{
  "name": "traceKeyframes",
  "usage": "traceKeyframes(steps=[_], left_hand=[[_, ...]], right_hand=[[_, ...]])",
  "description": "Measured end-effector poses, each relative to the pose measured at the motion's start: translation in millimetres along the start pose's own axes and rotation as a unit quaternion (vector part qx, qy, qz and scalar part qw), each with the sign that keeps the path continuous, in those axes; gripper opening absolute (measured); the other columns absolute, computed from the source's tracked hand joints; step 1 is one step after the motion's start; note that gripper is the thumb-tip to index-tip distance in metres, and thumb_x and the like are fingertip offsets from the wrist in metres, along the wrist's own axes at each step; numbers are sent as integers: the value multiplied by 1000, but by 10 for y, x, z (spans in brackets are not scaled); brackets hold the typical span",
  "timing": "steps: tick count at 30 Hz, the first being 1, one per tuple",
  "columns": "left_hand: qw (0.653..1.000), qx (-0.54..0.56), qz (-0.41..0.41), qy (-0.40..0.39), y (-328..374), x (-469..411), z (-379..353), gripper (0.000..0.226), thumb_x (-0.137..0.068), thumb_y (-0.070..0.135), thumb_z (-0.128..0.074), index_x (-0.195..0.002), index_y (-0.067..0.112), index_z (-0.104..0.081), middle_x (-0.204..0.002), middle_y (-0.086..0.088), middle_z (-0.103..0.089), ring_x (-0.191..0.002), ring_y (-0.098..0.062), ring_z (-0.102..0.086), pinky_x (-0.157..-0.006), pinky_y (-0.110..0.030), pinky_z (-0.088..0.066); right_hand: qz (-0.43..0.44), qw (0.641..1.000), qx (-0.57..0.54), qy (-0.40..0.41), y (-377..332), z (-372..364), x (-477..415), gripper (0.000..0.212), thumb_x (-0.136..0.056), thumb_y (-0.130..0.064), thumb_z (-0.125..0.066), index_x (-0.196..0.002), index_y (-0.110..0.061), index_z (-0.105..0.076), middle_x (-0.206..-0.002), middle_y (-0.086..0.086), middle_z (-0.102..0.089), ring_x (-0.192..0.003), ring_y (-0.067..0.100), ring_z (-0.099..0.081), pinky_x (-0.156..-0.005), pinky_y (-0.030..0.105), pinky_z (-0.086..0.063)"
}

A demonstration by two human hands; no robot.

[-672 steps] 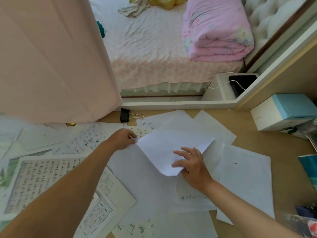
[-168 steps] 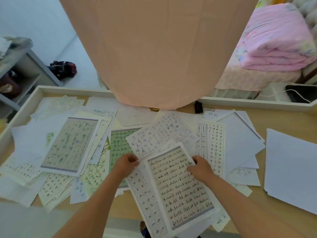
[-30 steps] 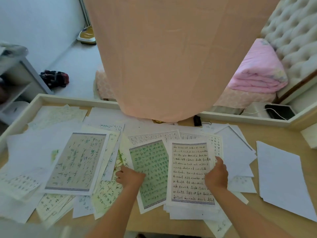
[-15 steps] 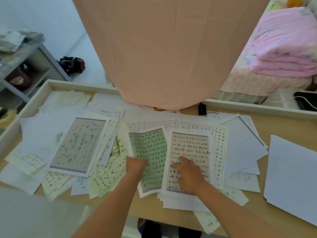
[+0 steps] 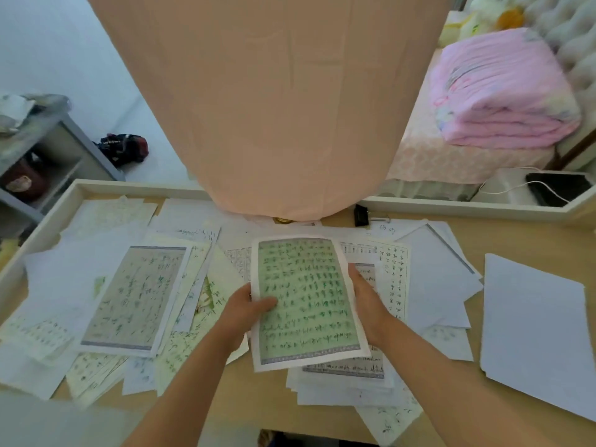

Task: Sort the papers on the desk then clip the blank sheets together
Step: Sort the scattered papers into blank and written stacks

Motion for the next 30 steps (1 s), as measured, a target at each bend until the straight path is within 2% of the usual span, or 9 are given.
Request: traceKeyframes(steps=[2,4,7,10,12,16,23,27,30], left_hand=[[998,-36,9,41,-164,-112,-128,30,-85,9,-73,-113,13,-64,-108,-11,-73,-84,-25,-74,-74,-45,-61],[997,-68,18,30,-311,-219,-307,34,-84,10,-74,-114,12,-58,-111,-10,-70,-87,-23,-72,-72,-40,-60],[981,-194,17,2,-467,-343,-570,59,-82,17,-77,-131,15,-45,-128,-10,-57,-106,-23,-61,-87,-40,-55],[909,-417,-4,23,-532,-397,-704,86,-82,35,-74,-150,15,-25,-149,-11,-32,-134,-30,-37,-108,-41,-36],[889,-456,6,34,-570,-404,-734,94,-83,43,-70,-154,14,-14,-154,-12,-23,-140,-31,-29,-110,-42,-30],[932,-359,35,31,-656,-470,-789,98,-82,40,-73,-155,14,-13,-154,-12,-25,-140,-30,-32,-112,-44,-33],[969,-230,90,23,-716,-539,-758,90,-75,22,-82,-147,7,-29,-138,-14,-47,-118,-31,-54,-98,-47,-50],[941,-329,83,9,-758,-531,-822,90,-80,27,-77,-150,11,-23,-142,-14,-37,-123,-32,-48,-96,-40,-49],[917,-392,67,21,-773,-532,-874,90,-82,31,-75,-151,12,-21,-142,-14,-31,-126,-32,-44,-98,-41,-48]], right_hand=[[-18,999,20,21,-5,136,21,55,-87,-61,-61,-127,-24,-64,-120,10,-70,-112,33,-66,-97,56,-51],[-8,979,171,115,23,371,37,53,-80,-38,-79,-124,-14,-64,-113,8,-71,-99,24,-69,-82,43,-60],[27,914,304,269,108,772,72,27,-90,-19,-68,-116,-17,-62,-112,6,-69,-86,15,-65,-73,33,-58],[5,854,391,342,214,1008,82,65,-85,-31,-68,-141,-18,-38,-125,6,-57,-108,25,-58,-87,38,-54],[-15,825,441,353,269,1062,32,79,-82,-32,-70,-148,-17,-29,-137,10,-44,-126,31,-43,-100,41,-44],[-12,858,338,386,336,1085,-69,77,-81,-18,-67,-149,-16,-30,-139,10,-35,-121,31,-48,-95,39,-51],[-52,901,247,354,393,1162,-113,46,-81,-20,-57,-126,-14,-52,-103,1,-65,-88,21,-64,-76,35,-58],[-59,875,343,337,393,1147,-108,43,-83,-17,-52,-126,-16,-52,-112,4,-62,-97,24,-61,-72,30,-54],[14,893,336,300,377,1076,-155,54,-86,-5,-44,-136,-24,-44,-118,2,-61,-96,23,-63,-60,27,-51]])
Point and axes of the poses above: each hand's wrist, its own x-axis away from the middle knuckle, its own z-axis out of the back of the hand, y = z × x, the point moved 6 cm from there along -x, towards the middle knuckle
